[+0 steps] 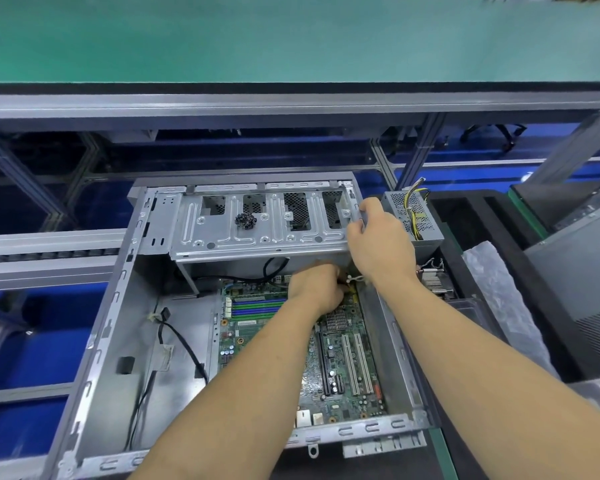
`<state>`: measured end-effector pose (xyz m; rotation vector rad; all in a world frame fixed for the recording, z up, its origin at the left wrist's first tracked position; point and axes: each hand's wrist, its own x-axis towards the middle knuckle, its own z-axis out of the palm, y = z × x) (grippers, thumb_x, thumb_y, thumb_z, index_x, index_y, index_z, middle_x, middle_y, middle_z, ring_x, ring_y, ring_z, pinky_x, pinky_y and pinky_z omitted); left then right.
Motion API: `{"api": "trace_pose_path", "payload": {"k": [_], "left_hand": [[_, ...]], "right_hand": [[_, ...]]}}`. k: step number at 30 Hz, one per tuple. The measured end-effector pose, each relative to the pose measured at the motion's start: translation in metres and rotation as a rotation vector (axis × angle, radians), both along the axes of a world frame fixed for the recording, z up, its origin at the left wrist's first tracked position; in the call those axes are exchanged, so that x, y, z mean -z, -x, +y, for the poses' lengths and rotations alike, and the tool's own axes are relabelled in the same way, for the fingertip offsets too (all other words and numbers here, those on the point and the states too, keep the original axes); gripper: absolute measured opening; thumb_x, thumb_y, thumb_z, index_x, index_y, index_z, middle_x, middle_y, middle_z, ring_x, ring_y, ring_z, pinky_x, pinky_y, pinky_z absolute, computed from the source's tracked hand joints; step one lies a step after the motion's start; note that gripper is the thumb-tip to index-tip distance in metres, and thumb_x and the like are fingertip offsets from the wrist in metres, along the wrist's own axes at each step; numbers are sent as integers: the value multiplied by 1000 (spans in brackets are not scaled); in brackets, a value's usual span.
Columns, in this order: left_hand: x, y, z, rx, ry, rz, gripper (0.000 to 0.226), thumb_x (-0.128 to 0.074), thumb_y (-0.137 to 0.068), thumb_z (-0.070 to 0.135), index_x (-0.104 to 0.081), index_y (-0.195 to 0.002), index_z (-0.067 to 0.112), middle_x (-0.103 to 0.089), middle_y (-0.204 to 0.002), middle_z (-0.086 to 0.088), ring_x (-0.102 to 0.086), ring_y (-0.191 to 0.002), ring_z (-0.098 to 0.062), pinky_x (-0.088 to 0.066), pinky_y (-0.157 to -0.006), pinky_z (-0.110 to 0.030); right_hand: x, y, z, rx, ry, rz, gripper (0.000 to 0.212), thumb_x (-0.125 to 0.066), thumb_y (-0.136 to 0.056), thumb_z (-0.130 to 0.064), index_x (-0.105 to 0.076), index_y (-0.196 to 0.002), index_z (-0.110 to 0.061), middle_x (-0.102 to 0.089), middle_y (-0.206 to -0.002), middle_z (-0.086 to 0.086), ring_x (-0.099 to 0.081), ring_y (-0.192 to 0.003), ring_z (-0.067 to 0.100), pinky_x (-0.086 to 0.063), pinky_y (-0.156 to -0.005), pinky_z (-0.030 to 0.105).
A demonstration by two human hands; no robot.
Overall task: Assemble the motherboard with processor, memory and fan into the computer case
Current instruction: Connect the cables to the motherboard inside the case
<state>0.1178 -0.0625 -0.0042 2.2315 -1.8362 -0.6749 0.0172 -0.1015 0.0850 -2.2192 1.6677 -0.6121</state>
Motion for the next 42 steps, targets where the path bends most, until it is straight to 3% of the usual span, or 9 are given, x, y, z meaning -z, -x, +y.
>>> {"api": "trace_pose_path", "payload": {"k": [9, 13, 21, 30, 34, 42], "left_hand": [[2, 7, -6, -3, 9, 6, 23, -60, -91, 45, -65, -100, 25, -62, -115, -4, -61, -103, -28, -52, -80, -34], [-4, 8, -7, 9, 41, -30, 13, -61, -89, 40, -59, -86, 27, -64, -105, -3, -63, -96, -30, -46, -68, -31], [-12, 11, -6, 14, 33, -49, 35, -60, -88, 31, -37, -63, 24, -42, -67, 7, -51, -73, -27, -42, -61, -31], [-15, 11, -6, 28, 23, -61, 33, -59, -88, 28, -37, -63, 24, -41, -65, 7, -50, -71, -26, -41, -61, -30], [-19, 12, -6, 45, 11, -83, 14, -60, -89, 25, -49, -80, 23, -49, -74, 4, -57, -77, -27, -42, -61, -30], [-29, 15, -4, 73, -5, -86, 13, -54, -89, 15, -46, -87, 24, -57, -88, 0, -54, -81, -30, -40, -63, -32]], "right_hand": [[0, 0, 0, 4, -11, 0, 22, -43, -100, -25, -47, -118, -15, -62, -100, 15, -59, -85, 39, -49, -69, 44], [0, -1, -1, 3, -16, -5, 21, -43, -100, -26, -47, -118, -15, -62, -100, 14, -59, -84, 39, -51, -70, 45], [0, 0, 0, 2, -2, -4, 21, -44, -100, -25, -47, -118, -15, -63, -101, 13, -59, -85, 38, -50, -70, 44], [2, 0, -2, 1, 2, -5, 20, -44, -100, -25, -48, -118, -15, -62, -101, 13, -59, -84, 38, -46, -67, 41], [3, -1, -2, 5, 5, -7, 20, -44, -100, -25, -48, -118, -16, -62, -100, 13, -57, -83, 37, -43, -66, 40], [3, -1, -1, 27, 9, -5, 21, -44, -99, -25, -48, -117, -16, -61, -100, 13, -52, -80, 35, -35, -66, 37]]}}
